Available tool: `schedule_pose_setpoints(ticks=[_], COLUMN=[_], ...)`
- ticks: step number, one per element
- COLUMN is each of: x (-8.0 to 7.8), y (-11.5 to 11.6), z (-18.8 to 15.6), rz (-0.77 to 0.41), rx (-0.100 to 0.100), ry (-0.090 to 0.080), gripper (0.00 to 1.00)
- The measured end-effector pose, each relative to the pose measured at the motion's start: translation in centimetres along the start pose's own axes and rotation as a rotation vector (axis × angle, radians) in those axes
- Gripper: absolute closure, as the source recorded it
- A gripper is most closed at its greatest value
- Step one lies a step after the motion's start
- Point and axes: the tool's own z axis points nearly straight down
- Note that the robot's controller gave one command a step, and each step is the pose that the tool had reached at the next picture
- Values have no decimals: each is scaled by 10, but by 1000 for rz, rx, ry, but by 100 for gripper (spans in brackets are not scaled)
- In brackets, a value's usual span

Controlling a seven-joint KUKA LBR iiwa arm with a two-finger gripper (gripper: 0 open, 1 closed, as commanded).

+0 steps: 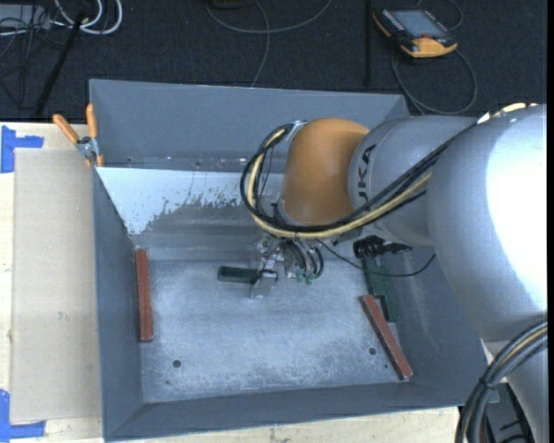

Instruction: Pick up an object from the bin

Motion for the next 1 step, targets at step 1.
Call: schedule_pose_setpoints(ticks=[1], x=[26], y=[28], z=[-143], rz=[30], rx=[-3], ry=[-8], gripper=[100])
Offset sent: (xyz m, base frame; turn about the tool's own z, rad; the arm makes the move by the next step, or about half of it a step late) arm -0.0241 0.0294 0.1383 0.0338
